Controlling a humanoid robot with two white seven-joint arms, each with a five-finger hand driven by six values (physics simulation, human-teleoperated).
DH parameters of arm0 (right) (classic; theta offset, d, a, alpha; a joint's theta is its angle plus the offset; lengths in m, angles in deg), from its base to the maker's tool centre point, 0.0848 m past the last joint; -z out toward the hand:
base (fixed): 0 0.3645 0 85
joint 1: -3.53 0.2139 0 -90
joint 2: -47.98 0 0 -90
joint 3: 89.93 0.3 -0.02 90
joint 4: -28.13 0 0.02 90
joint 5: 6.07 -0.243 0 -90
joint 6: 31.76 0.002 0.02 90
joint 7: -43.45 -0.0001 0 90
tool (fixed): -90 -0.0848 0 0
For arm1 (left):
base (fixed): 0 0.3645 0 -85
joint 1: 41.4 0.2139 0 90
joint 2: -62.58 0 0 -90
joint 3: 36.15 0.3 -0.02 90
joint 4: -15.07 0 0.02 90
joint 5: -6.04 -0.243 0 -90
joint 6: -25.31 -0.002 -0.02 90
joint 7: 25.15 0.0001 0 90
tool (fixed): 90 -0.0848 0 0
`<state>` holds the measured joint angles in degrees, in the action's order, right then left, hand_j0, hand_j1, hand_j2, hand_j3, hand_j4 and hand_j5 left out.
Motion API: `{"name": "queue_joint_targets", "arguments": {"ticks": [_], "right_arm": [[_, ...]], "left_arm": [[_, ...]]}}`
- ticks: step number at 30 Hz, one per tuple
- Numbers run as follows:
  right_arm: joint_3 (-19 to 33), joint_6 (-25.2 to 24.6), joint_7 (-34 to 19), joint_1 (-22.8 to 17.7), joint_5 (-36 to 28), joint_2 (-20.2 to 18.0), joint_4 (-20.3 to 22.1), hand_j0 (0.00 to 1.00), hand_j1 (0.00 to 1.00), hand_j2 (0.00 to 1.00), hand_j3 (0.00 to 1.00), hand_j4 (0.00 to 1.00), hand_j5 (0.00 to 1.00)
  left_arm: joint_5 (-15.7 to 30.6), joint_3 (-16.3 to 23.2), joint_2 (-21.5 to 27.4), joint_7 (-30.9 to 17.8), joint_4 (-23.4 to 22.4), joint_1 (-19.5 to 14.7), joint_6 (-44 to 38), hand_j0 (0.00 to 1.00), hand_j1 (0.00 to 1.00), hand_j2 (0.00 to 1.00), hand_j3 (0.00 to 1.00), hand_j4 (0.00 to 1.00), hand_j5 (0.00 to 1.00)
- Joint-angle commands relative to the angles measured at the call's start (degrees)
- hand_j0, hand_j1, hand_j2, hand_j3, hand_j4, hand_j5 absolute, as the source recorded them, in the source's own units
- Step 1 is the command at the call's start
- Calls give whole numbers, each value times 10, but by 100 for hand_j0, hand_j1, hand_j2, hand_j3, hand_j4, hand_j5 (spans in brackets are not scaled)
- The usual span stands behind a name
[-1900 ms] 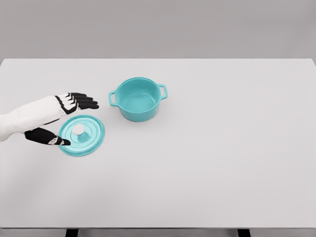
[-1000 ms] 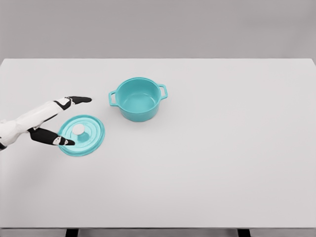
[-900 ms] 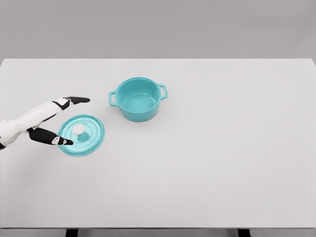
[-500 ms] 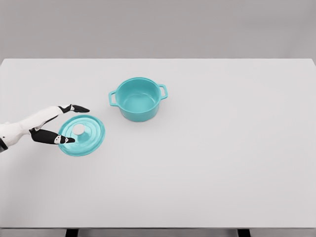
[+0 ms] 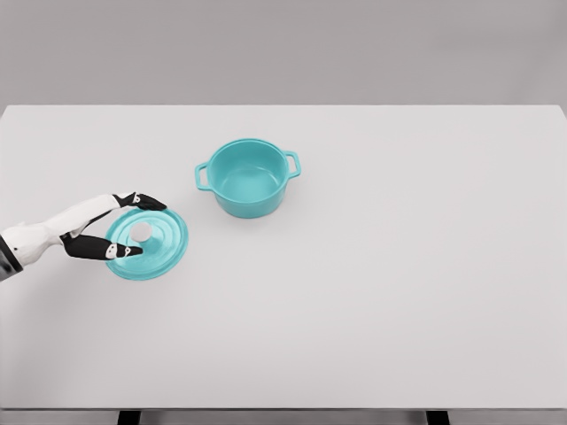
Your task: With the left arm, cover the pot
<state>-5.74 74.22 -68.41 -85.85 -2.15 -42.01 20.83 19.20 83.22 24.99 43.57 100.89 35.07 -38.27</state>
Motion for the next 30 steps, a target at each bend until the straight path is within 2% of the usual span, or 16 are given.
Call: {"name": "queue_joint_targets", "arguments": {"ticks": [1,7,30], "right_arm": [[0,0,0,0,0,0,0,100,100,100,100,100,100],[0,0,0,0,0,0,0,100,100,100,100,100,100],[0,0,0,0,0,0,0,100,100,100,100,100,100]], "left_arm": [[5,1,1,1,0,0,0,76,76,76,76,76,76],[13,10,-22,1,-53,-9,-1,76,76,76,76,76,76],[8,14,-21,3,-65,-8,2,73,73,73,73,73,73]]}}
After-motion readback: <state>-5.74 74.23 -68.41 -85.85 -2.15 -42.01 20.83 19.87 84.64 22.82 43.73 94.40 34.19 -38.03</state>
